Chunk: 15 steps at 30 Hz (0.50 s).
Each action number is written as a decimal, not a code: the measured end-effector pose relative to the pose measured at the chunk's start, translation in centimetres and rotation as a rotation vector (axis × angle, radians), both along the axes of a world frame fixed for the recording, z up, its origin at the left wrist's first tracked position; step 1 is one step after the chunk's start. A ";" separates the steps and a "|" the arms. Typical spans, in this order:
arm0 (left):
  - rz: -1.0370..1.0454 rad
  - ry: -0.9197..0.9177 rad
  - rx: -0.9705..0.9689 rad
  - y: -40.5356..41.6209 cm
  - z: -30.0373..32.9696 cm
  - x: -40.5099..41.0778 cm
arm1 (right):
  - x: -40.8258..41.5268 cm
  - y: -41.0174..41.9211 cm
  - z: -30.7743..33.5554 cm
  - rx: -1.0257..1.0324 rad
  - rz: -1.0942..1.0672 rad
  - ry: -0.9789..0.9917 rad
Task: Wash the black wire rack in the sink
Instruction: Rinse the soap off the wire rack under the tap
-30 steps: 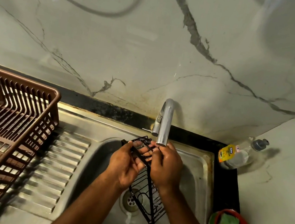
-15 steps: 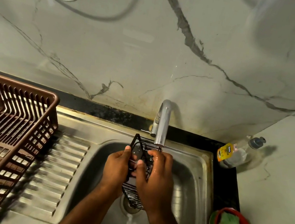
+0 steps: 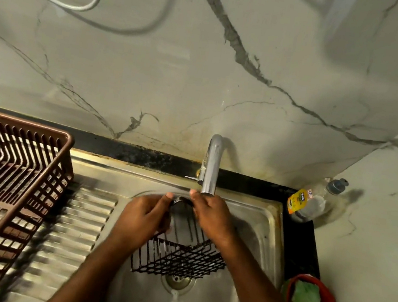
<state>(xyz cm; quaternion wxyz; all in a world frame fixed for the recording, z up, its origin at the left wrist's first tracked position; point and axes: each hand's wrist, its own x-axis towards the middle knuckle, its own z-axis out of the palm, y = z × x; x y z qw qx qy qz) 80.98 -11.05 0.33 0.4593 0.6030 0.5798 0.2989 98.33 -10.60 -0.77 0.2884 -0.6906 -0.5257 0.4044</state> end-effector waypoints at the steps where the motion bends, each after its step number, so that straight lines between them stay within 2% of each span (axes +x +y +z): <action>1: 0.021 0.052 0.032 0.0 0.4 0.9 | -0.8 0.0 0.3 0.009 0.041 -0.051; 5: 0.123 0.162 0.143 0.6 0.7 3.5 | -2.0 0.1 1.5 -0.002 0.032 -0.090; 9: 0.124 -0.037 0.068 1.3 0.9 3.7 | -1.4 0.1 2.2 -0.058 -0.032 -0.033; 12: 0.207 -0.108 0.068 1.5 1.2 3.0 | 1.6 0.8 0.8 -0.007 0.028 -0.204; 15: 0.257 -0.138 0.066 1.6 1.4 2.3 | 3.9 1.8 0.9 -0.095 0.115 -0.402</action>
